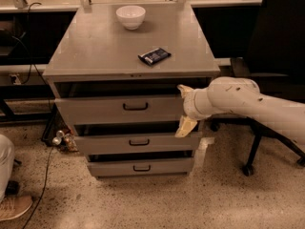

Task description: Open top drawer

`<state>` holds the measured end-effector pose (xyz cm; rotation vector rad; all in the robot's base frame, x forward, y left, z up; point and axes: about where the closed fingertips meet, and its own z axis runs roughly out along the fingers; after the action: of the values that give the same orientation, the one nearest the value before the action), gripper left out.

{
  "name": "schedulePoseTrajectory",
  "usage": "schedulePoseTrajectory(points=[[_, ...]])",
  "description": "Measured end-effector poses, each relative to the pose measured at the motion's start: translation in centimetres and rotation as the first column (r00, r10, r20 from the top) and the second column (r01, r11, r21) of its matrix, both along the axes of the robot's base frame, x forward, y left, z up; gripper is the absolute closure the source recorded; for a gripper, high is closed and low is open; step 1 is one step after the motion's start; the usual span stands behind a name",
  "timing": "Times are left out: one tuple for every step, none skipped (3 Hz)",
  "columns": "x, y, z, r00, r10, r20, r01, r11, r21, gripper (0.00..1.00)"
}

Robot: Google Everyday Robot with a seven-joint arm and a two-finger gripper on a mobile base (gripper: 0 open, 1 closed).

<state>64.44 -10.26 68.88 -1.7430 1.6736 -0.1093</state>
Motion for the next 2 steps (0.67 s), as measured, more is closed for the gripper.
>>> schedulePoseTrajectory(points=[[1.7,2.4,-1.0,0.9982,0.057,-0.018,-0.056,0.998,0.014,0.0],[2.5,3.7,-2.3,0.9948,0.087,-0.052,-0.086,0.996,0.022,0.0]])
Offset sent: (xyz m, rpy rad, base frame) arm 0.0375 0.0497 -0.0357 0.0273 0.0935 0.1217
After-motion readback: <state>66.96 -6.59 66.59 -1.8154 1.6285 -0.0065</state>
